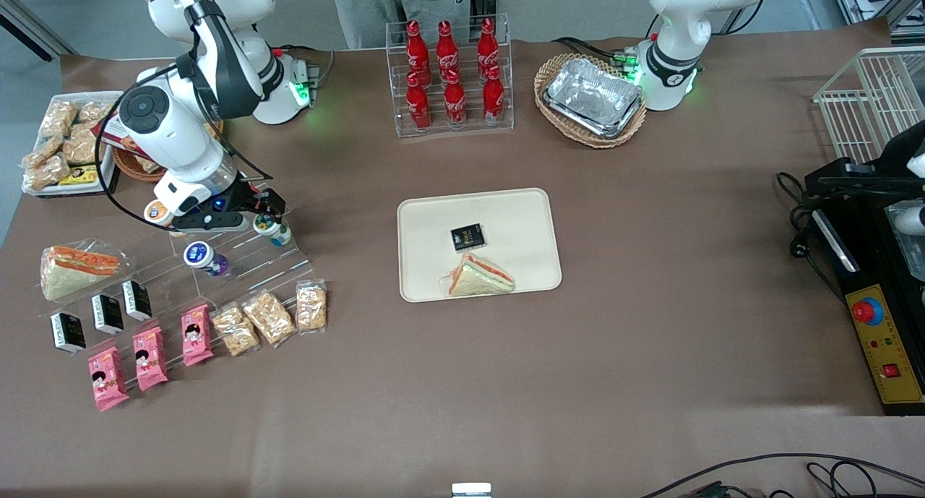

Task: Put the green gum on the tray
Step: 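Lower the right gripper and close it on the green gum bottle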

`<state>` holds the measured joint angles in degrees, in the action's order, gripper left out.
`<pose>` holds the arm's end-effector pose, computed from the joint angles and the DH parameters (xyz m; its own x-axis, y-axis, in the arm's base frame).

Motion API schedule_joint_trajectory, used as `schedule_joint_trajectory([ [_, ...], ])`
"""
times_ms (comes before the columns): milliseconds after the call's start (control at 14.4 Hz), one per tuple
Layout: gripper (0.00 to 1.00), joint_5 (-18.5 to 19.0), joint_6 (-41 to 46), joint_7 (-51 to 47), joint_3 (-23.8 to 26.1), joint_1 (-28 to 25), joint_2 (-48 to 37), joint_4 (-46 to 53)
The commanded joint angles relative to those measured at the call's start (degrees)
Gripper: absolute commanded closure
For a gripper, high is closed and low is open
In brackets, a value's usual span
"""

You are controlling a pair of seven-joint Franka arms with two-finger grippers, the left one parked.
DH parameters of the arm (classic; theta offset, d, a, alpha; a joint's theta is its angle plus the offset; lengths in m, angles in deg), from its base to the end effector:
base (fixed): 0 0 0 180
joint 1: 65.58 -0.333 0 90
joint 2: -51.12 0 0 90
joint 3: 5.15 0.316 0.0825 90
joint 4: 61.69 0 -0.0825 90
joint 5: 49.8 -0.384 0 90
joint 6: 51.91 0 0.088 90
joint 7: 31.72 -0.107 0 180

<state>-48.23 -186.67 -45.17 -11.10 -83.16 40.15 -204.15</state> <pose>0.4478 0.0920 0.3641 0.9984 -0.0120 0.0548 -0.0113 -0.9999 -0.0123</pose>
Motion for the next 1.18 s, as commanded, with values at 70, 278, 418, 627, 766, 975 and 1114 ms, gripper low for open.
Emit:
schedule_joint_trajectory([
  [70, 0.00, 1.2, -4.6, -0.3, -0.1, -0.2, 0.9, -2.3],
  [278, 0.00, 2.6, -6.9, -0.3, -0.1, -0.2, 1.1, -4.1],
  [418, 0.00, 2.6, -7.2, -0.3, -0.1, -0.2, 1.1, -4.7],
  [627, 0.00, 2.6, -7.6, -0.3, -0.1, -0.3, 1.0, -5.8],
  [766, 0.00, 2.6, -9.3, -0.3, -0.1, -0.3, 1.0, -6.5],
  [975, 0.02, 2.6, -12.8, -0.3, -0.1, -0.3, 1.2, -8.3],
  [1114, 0.09, 2.6, -13.9, -0.4, 0.0, -0.2, 1.5, -8.5],
])
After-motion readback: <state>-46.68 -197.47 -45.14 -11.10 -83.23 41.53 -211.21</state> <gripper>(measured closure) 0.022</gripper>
